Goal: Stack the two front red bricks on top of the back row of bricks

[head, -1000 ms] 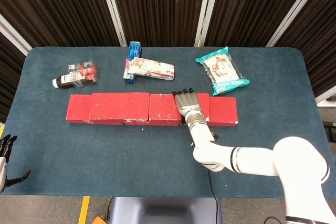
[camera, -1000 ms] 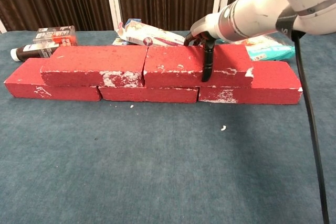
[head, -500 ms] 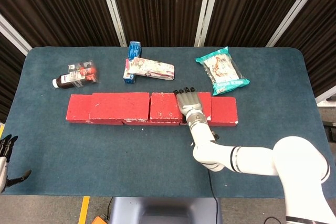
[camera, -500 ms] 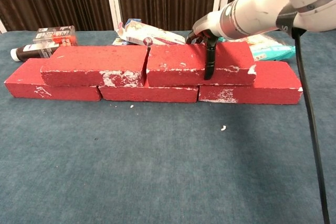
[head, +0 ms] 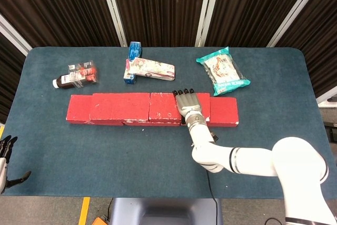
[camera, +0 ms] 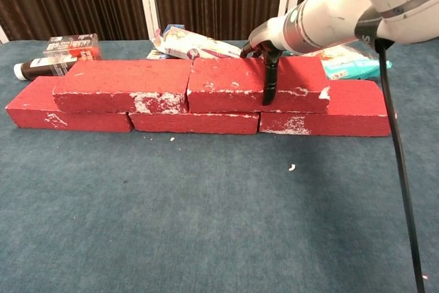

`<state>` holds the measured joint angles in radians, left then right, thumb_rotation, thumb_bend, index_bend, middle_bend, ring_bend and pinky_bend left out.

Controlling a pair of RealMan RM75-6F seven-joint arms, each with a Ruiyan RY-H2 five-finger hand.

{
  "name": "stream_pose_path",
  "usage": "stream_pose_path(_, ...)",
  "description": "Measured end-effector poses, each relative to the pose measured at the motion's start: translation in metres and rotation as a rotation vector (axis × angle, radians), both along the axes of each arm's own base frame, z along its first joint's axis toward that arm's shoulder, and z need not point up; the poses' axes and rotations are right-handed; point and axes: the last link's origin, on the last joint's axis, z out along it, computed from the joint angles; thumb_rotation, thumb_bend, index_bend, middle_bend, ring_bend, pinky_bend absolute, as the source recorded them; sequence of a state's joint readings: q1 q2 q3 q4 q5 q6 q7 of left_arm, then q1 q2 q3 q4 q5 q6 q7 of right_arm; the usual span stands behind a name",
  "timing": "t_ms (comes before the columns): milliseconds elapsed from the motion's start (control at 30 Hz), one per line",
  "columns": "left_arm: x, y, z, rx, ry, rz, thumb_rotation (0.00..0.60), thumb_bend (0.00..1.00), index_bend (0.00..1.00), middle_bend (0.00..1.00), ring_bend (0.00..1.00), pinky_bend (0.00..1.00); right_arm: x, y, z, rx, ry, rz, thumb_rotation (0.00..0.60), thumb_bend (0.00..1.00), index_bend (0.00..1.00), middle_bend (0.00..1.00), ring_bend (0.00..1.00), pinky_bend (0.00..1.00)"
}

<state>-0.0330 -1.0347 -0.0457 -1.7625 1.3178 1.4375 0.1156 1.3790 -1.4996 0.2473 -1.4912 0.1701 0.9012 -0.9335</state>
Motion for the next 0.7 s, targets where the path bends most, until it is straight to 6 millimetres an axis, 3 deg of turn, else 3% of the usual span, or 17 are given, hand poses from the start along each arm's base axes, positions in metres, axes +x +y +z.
stream_pose_path(367, -0.0002, 0.0003, -0.0002, -0.002, 0.001, 0.002, 0.6, 0.18, 0.0, 0.0, 0.0, 0.04, -0.0007, -0.0001, -0.001, 0.004, 0.008, -0.016, 0.6, 0.24, 0.07, 0.14, 0.03, 0.0)
stream_pose_path(700, 0.0, 0.0, -0.0004, -0.003, 0.002, 0.002, 0.6, 0.18, 0.0, 0.0, 0.0, 0.04, 0.0028, 0.0005, -0.0017, 0.003, -0.001, -0.014, 0.6, 0.23, 0.07, 0.13, 0.02, 0.0)
